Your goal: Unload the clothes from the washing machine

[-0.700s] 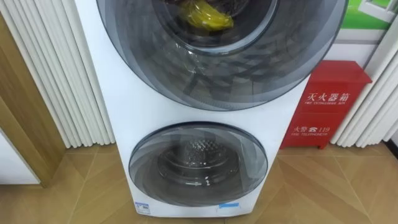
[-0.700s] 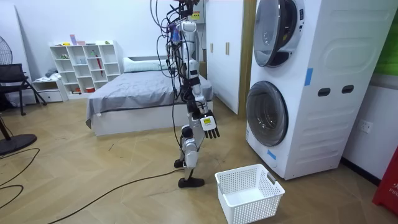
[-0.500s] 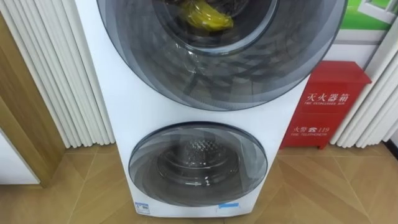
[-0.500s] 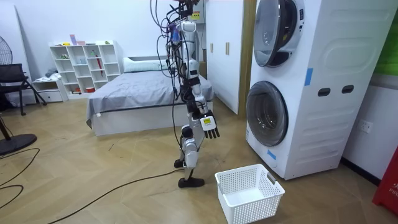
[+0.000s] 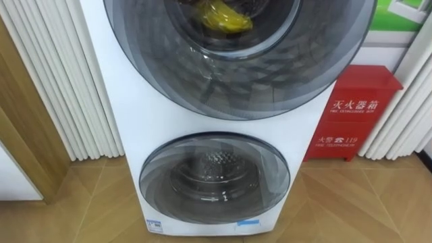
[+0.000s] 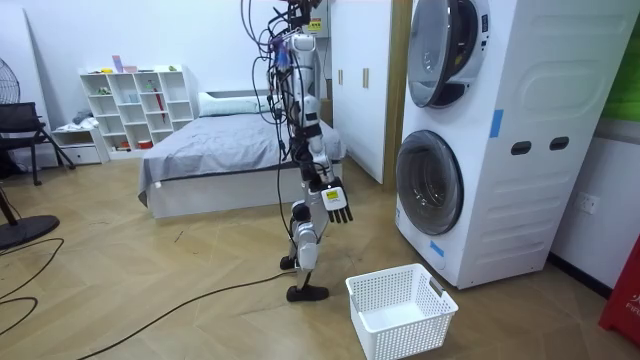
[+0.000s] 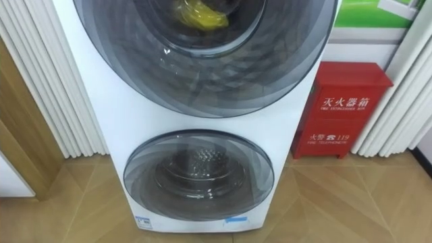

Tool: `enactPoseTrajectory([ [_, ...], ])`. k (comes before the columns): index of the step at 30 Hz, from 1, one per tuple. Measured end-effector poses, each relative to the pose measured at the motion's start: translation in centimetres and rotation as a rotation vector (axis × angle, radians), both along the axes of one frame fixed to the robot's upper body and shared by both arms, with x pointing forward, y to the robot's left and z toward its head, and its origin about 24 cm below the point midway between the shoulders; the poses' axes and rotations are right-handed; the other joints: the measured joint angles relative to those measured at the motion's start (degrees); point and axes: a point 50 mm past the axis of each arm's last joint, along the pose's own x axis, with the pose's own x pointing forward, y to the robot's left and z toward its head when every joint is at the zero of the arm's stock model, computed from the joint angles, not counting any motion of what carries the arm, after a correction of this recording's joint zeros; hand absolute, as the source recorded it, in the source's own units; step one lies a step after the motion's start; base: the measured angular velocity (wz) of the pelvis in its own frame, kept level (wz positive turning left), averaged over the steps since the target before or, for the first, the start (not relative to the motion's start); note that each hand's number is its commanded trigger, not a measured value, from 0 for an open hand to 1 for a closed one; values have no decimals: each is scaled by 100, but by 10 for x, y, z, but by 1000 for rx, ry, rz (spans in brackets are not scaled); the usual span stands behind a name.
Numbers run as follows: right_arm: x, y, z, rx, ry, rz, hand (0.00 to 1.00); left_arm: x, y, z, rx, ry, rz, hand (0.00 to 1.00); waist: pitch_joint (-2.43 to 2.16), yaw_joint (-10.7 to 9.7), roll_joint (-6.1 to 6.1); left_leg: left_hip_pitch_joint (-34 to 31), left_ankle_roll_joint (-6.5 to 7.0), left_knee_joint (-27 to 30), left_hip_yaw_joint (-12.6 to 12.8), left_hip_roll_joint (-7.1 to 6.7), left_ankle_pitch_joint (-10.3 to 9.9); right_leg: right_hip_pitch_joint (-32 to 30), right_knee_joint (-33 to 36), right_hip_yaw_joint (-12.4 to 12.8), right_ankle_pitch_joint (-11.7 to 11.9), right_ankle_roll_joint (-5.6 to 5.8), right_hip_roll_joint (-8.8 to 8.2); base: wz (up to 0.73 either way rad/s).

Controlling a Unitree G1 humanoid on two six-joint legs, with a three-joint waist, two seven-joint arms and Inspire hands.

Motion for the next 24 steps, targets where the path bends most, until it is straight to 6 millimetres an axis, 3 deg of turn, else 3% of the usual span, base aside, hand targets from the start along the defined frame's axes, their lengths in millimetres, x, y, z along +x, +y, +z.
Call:
enactPoseTrajectory([
  [3,9,-4,2,-6,-37,-39,0,-1,0,-1,-16,7,0,0,-4,1,-4,11,1,25,-18,-10,1,20,17,-13,0,0,-13,0],
  [6,47,-14,16,-38,-193,-67,0,1,5,1,-20,3,9,0,32,-7,-35,24,5,63,-10,-25,3,21,50,1,0,0,-28,-3],
  [8,94,-22,40,-71,-398,-58,0,5,13,3,-2,-8,-5,0,94,-23,-48,37,5,95,-8,-33,2,26,83,16,0,0,-31,-2],
  [9,104,-24,47,-81,-443,-55,0,6,15,3,3,-11,-7,0,95,-13,-66,36,5,96,-8,-37,2,25,82,18,0,0,-33,0],
  [11,143,-29,82,-130,-635,-14,0,10,20,5,16,-24,-2,0,87,59,-112,-12,6,88,30,-45,2,-23,78,62,-2,0,-39,-7],
  [15,186,-25,135,-173,-891,-12,0,8,25,7,33,-24,0,0,69,24,-137,-31,13,106,34,-56,6,-38,69,70,-6,6,-41,-1],
  [20,210,-18,183,-223,-1092,-31,0,2,26,7,53,-11,0,0,20,106,-119,-2,16,90,36,-44,9,-20,97,29,-8,10,-40,2],
  [24,224,-18,215,-263,-1208,-18,0,4,27,8,61,-18,-7,0,14,187,-97,-6,16,74,60,-39,9,-43,99,43,-8,10,-42,-2],
])
